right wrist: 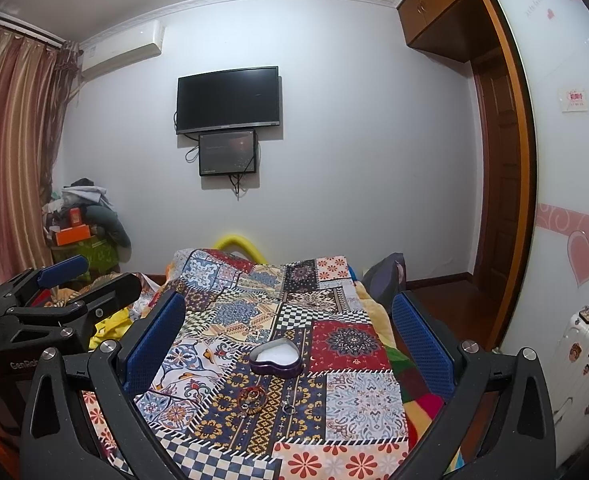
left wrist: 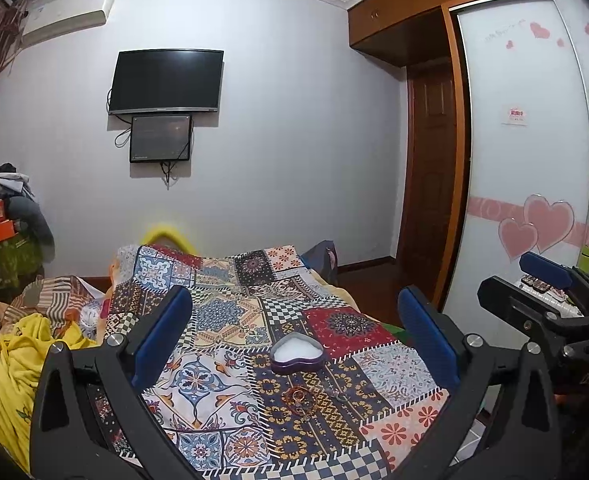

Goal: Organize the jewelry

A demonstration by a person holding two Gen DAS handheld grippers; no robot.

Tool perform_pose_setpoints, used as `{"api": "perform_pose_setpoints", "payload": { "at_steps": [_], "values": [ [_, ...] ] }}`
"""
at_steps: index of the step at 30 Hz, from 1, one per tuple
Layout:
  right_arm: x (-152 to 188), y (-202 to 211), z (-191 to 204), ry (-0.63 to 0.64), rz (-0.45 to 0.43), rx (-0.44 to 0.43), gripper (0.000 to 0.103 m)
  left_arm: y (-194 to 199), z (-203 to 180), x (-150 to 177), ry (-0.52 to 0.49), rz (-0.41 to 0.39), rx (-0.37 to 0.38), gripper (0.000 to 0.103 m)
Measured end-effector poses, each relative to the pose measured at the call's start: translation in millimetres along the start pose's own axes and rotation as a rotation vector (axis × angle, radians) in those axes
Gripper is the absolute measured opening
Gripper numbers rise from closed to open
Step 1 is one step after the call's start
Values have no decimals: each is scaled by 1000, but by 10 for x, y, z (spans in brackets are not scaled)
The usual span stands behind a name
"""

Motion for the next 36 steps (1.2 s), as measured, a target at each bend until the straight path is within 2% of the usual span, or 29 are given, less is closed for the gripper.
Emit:
{"api": "perform_pose_setpoints", "payload": {
  "at_steps": [13, 21, 26, 32, 36],
  "values": [
    [10, -35, -24, 0, 1, 2, 103, -30, 32, -10, 14, -2, 4, 103],
    [69, -201, -66, -1, 35, 10, 103, -207, 73, 57, 25, 31, 1, 103],
    [186, -368, -154, -10, 76, 23, 103, -486, 131, 207, 42, 100, -9, 103],
    [493, -753, -342, -19, 188, 56, 103, -957, 271, 547, 75, 243, -20, 103],
    [831, -1081, -479, 1, 299, 83, 103, -1292, 382, 856, 78, 356, -29, 103]
  ]
}}
Point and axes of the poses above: each gripper's, at about its wrist camera, not at the fingertips, and y roughly against the way its jaws point, z to its left, x to its underside, the point moved 7 cm from there along -y, roughly the way its jaws point, and after that the axes turned 1 degree about -x, right-handed, at the moved point
